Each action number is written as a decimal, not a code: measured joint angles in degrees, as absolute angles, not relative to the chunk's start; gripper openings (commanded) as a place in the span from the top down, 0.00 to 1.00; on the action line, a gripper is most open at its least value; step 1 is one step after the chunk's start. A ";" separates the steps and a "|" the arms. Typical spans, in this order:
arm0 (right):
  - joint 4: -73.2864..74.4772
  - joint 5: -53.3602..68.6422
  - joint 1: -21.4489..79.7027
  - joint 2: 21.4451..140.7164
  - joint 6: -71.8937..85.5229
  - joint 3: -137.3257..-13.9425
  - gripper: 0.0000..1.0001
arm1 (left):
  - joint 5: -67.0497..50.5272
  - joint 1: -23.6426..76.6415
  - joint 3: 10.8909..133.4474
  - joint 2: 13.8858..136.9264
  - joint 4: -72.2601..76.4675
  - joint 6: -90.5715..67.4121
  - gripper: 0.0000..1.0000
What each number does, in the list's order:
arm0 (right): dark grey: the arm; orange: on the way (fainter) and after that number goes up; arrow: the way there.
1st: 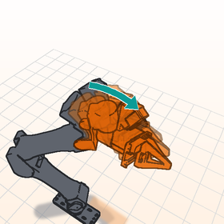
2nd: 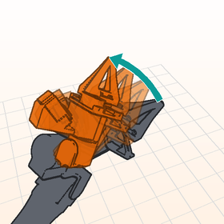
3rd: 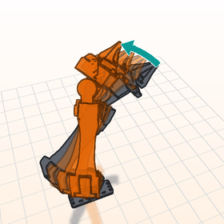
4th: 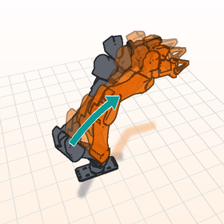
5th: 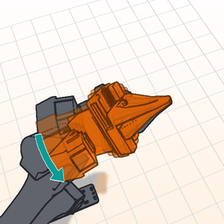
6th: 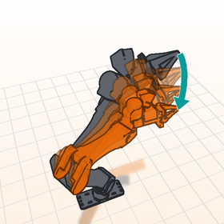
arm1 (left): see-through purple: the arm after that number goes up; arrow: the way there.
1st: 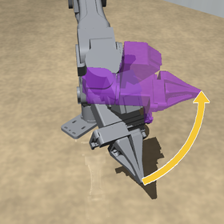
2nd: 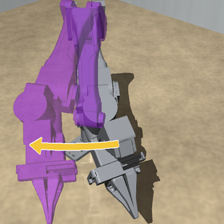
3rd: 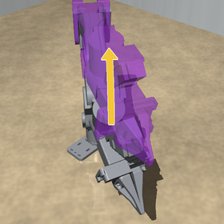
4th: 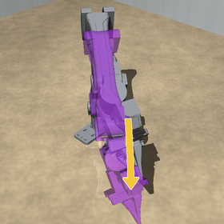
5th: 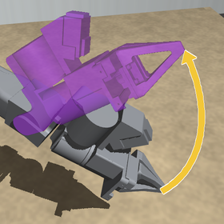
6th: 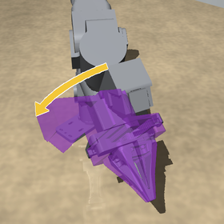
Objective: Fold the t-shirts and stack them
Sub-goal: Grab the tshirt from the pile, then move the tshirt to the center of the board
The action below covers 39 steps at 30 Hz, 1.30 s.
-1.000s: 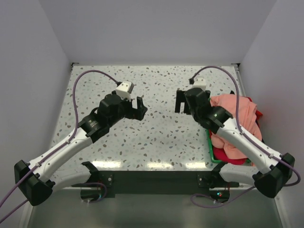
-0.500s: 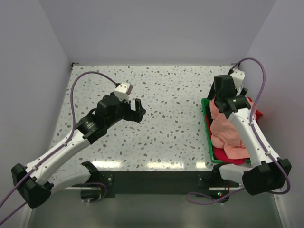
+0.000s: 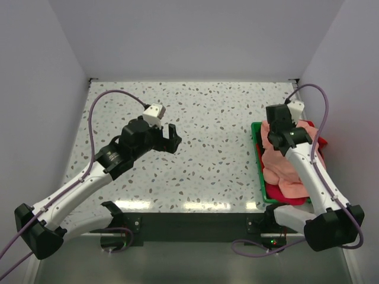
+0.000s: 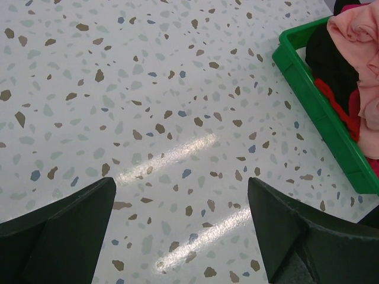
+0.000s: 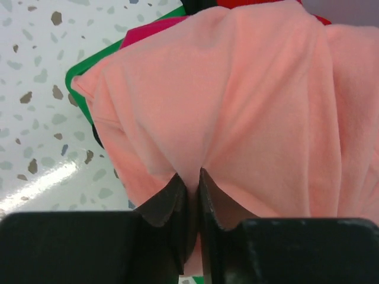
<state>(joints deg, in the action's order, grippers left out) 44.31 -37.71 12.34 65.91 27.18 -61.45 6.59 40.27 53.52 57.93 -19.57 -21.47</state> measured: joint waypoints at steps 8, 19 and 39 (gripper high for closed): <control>47.75 -31.55 12.32 65.49 24.91 -76.38 1.00 | 7.55 40.27 53.52 57.52 -19.79 -22.61 0.05; 47.00 -5.72 13.65 74.63 24.56 -111.72 1.00 | 14.94 38.46 55.46 55.51 -23.38 -27.29 0.08; 40.60 4.43 39.20 102.89 29.47 -135.39 1.00 | 18.24 25.30 64.29 51.94 -26.57 -28.32 0.07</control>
<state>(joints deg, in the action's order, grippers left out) 40.60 4.43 39.20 102.89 29.47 -135.39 18.24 25.30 64.29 51.94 -26.57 -28.32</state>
